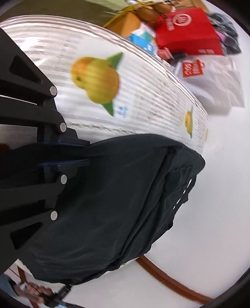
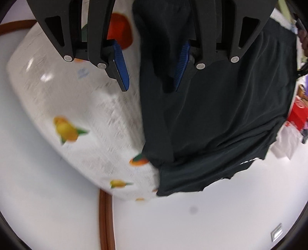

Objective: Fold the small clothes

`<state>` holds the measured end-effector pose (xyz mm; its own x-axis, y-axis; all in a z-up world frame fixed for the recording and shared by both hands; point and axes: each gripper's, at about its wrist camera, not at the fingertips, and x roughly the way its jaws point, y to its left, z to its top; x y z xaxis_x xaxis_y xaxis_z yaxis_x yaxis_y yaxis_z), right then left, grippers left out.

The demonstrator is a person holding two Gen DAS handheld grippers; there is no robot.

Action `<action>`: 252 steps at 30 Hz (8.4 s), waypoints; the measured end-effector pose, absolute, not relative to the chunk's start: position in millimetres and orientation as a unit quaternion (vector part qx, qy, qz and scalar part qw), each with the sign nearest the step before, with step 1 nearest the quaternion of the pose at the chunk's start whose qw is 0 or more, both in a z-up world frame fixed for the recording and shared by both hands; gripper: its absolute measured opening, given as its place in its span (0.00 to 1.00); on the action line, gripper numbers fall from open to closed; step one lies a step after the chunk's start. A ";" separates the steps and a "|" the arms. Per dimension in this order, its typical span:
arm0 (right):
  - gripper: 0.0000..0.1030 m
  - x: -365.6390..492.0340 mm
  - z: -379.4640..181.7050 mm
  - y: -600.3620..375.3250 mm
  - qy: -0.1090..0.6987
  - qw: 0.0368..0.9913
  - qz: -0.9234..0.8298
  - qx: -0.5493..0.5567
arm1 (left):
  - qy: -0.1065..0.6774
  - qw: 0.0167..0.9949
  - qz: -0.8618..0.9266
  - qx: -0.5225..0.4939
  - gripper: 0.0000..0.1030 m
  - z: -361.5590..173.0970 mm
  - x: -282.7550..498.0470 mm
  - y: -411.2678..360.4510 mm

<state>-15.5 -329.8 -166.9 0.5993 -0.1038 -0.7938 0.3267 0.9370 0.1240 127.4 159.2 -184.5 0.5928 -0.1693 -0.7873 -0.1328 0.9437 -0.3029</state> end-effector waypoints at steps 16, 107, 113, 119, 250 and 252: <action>0.07 -22.1 -179.7 -330.7 0.411 0.899 -0.113 0.102 | 0.454 0.883 -0.031 -0.116 0.09 -186.8 87.7 132.0; 0.06 206.5 -111.5 -324.9 0.355 0.923 -0.137 0.048 | 0.380 0.922 0.020 -0.072 0.09 -113.9 302.1 134.1; 0.07 227.6 -141.7 -330.0 0.377 0.913 -0.147 0.049 | 0.402 0.912 0.022 -0.079 0.09 -133.6 322.6 135.5; 0.09 235.2 -152.3 -329.4 0.387 0.908 -0.155 0.029 | 0.416 0.906 0.031 -0.079 0.12 -145.2 331.6 134.1; 0.04 36.3 -156.4 -253.7 0.451 0.891 -0.022 0.054 | 0.439 0.879 -0.176 -0.069 0.48 -152.8 125.7 73.5; 0.05 40.5 -162.8 -257.4 0.457 0.887 -0.021 0.065 | 0.456 0.868 -0.186 -0.070 0.48 -158.9 135.9 67.3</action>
<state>40.5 -257.4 -162.8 0.5813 0.0228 -0.8134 0.0957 0.9908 0.0962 135.9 67.3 -158.9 0.5151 -0.3861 -0.7653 0.2584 0.9212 -0.2908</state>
